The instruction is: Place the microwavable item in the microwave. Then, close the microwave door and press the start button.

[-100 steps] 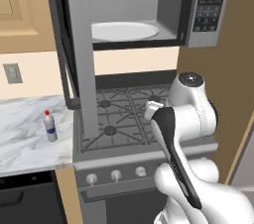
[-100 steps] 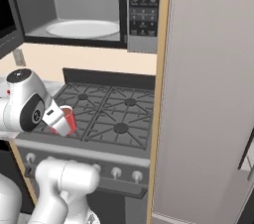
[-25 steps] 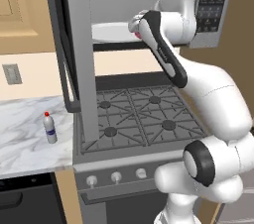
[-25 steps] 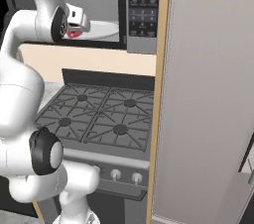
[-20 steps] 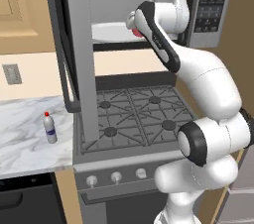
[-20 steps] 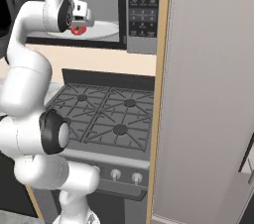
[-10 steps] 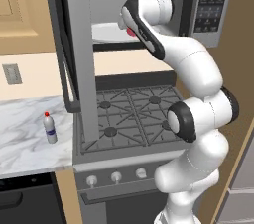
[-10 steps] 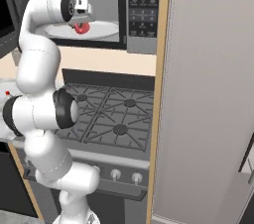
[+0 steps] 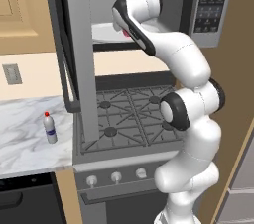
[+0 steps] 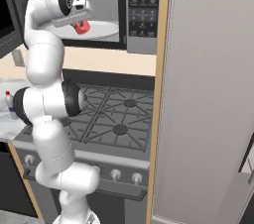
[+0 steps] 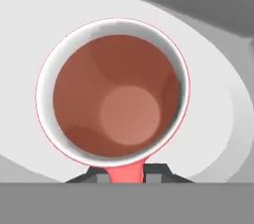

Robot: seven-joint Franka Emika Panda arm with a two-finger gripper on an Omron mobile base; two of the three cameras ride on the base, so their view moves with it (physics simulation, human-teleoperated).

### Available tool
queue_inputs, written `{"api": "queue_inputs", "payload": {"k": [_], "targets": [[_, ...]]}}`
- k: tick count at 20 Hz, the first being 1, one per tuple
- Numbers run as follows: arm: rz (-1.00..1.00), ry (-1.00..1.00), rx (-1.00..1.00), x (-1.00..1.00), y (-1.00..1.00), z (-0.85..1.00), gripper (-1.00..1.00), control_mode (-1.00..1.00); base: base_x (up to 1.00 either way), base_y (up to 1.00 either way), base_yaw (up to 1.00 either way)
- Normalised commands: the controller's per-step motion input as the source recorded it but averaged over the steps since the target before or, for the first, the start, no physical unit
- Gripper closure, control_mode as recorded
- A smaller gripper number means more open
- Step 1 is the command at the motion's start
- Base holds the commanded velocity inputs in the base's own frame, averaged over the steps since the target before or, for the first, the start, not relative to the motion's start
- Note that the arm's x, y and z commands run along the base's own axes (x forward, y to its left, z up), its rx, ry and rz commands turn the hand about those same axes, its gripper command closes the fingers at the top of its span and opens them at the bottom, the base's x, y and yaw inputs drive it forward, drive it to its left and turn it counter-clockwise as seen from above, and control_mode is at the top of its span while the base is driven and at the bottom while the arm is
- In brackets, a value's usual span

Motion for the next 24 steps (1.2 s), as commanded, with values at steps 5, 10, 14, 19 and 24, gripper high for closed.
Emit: {"api": "queue_inputs", "payload": {"k": [5,10,14,19,24], "targets": [[0.02,0.02,-0.07,0.27,0.00,-0.09,1.00,-1.00,0.00,0.00,0.00],[0.02,0.00,-0.07,0.03,0.00,-0.03,-1.00,-1.00,0.00,0.00,0.00],[0.03,-0.10,-0.04,0.00,0.00,0.00,-1.00,-1.00,0.00,0.00,0.00],[0.03,-0.21,-0.05,-0.20,0.00,0.00,-1.00,-1.00,0.00,0.00,0.00],[0.03,-0.28,-0.07,-0.58,0.00,0.00,-1.00,-1.00,0.00,0.00,0.00]]}}
